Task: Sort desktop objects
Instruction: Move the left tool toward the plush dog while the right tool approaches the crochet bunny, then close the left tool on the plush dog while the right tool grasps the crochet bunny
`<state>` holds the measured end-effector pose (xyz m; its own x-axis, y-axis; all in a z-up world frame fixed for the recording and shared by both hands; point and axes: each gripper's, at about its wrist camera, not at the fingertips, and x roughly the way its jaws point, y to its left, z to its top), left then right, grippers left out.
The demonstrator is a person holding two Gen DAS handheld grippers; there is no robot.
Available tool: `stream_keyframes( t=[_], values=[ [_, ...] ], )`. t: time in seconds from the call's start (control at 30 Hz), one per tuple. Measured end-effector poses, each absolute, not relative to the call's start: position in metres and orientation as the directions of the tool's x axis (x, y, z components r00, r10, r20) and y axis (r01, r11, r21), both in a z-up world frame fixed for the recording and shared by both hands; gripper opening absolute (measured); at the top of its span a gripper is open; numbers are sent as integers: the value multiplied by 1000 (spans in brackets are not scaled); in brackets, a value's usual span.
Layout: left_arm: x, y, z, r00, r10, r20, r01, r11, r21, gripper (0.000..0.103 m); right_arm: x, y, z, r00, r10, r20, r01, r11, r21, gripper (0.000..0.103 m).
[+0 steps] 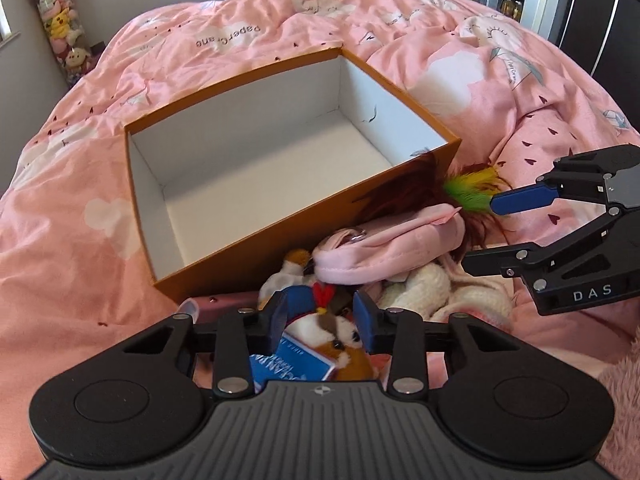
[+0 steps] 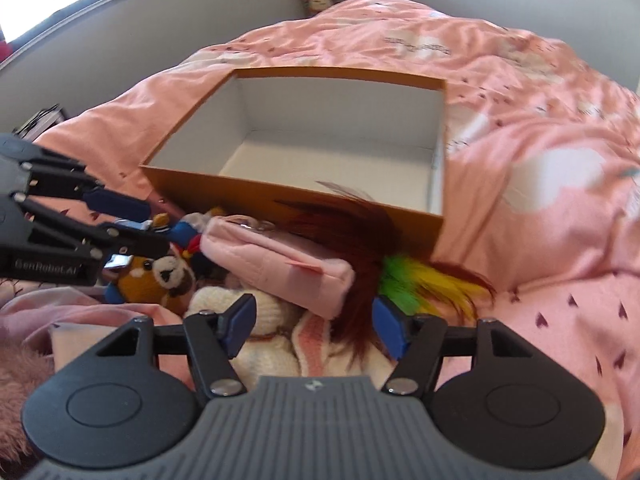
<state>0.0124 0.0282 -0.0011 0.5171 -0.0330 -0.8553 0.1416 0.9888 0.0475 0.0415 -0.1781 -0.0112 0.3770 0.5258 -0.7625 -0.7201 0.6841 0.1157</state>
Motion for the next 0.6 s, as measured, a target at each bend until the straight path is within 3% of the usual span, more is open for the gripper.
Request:
stream_keyframes(
  t=[0.2, 0.33, 0.43, 0.6],
  values=[
    [18, 50, -4, 430, -53, -901, 94, 995, -13, 57, 34, -155, -7, 320, 553, -769, -784, 611, 113, 66],
    [16, 52, -11, 385, -59, -921, 99, 995, -23, 67, 34, -150, -15, 238, 553, -798, -755, 622, 206, 66],
    [16, 49, -15, 386, -58, -921, 91, 996, -25, 78, 36, -145, -26, 229, 525, -820, -715, 662, 224, 74],
    [16, 43, -26, 380, -4, -925, 79, 996, 28, 81, 45, -139, -41, 185, 515, -837, -676, 685, 272, 79]
  ],
)
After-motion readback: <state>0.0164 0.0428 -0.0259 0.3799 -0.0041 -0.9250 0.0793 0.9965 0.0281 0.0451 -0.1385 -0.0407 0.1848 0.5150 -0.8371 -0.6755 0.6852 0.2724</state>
